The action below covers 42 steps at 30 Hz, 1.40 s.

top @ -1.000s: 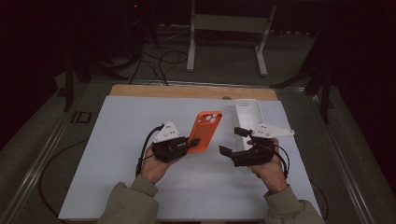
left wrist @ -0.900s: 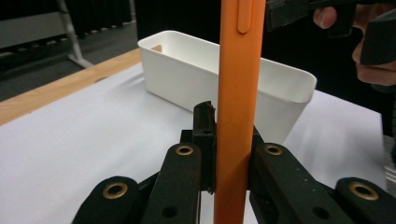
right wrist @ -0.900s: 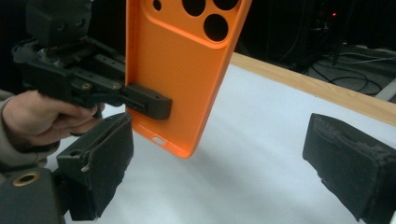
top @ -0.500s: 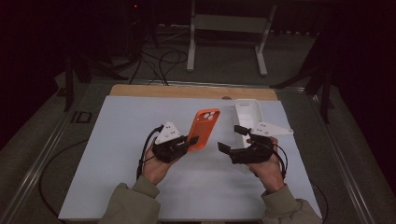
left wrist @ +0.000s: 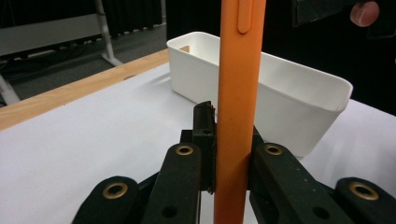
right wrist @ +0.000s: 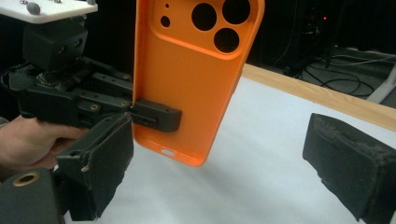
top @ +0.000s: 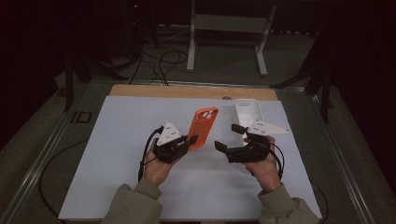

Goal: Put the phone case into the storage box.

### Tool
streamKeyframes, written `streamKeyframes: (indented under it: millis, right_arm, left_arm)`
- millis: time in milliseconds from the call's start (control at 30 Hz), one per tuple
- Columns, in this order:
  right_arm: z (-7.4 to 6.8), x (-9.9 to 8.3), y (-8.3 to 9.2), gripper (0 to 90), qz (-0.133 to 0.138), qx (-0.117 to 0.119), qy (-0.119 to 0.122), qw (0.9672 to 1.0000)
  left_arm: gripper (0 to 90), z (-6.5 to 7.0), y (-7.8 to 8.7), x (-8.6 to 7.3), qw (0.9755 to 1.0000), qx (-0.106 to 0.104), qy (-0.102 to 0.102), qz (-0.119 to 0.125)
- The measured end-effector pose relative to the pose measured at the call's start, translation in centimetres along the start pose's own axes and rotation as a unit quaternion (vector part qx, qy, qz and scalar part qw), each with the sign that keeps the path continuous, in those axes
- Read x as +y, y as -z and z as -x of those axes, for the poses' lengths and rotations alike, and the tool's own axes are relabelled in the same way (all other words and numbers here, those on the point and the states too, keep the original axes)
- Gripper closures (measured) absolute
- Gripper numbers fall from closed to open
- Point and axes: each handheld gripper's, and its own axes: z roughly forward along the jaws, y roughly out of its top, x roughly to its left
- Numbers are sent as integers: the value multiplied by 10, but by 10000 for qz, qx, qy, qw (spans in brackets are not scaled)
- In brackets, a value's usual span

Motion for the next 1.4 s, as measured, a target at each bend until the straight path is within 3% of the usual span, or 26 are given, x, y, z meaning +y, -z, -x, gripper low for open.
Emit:
streamKeyframes:
  millis: [633,967,1233,1400]
  right_arm:
    - [-10,10,-11,84,126,-103,-188,9997]
    - [-13,19,-20,76,339,-182,-521,9979]
    - [-14,24,-27,77,559,-370,-813,9944]
    - [-15,27,-32,80,686,-357,-1013,9918]
  left_arm:
    - [855,5,-4,-1,9999,136,-18,-29]
    - [855,10,-8,-3,9999,112,-52,-41]
    - [855,13,-10,-4,9999,90,-69,-80]
    - [855,15,-12,-5,9999,77,-67,-87]
